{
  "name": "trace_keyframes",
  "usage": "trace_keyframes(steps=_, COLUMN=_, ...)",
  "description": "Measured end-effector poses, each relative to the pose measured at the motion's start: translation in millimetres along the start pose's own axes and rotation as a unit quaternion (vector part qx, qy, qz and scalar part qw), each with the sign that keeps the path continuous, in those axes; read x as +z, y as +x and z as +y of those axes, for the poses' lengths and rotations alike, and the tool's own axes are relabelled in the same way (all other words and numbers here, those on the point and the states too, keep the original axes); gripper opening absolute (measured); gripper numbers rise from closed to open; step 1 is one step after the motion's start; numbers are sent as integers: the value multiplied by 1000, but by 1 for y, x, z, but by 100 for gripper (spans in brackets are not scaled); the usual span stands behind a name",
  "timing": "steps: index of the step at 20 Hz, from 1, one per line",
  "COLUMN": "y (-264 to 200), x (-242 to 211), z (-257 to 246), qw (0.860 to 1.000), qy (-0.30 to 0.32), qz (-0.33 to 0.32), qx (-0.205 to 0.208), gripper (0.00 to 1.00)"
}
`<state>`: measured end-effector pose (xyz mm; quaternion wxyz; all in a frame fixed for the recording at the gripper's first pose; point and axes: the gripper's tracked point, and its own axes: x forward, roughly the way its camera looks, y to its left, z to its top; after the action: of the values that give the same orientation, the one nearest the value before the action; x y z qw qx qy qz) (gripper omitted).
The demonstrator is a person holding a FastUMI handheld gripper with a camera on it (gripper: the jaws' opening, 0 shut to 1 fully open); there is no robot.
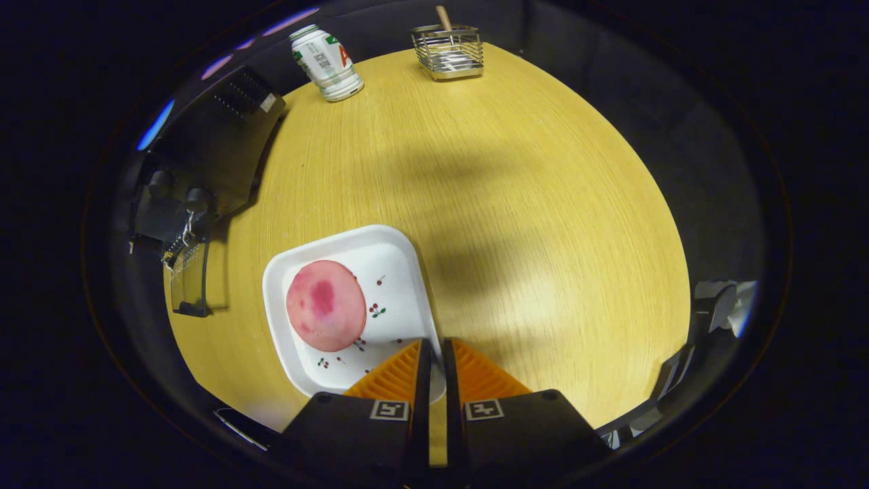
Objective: Open the toaster oven, put the food inside, and close the toaster oven door.
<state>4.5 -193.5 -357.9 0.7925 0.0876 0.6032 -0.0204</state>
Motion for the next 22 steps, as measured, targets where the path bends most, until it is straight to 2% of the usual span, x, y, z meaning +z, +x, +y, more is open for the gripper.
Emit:
trace_keyframes(steps=1, y=-1, x=-1, z=2, qw=1000, qy=-5, qz=-4, qx=18, gripper=12)
trace_keyframes(steps=3, y=-1, x=-9, z=10, qw=998, qy=22, qz=9, qx=55, gripper=6)
trace_keyframes(steps=6, y=0, x=-18, z=19, qw=990, qy=90, qz=36, qx=98, gripper=5)
trace_keyframes(steps=10, y=1, x=-22, z=28, qw=984, qy=116, qz=31, qx=130, gripper=6)
trace_keyframes(steps=12, y=-5, x=-26, z=36, qw=976, qy=147, qz=34, qx=154, gripper=5)
trace_keyframes(steps=15, y=-12, x=-31, z=47, qw=968, qy=173, qz=37, qx=179, gripper=5)
trace_keyframes(steps=22, y=-48, x=-35, z=59, qw=953, qy=229, qz=-2, qx=196, gripper=5)
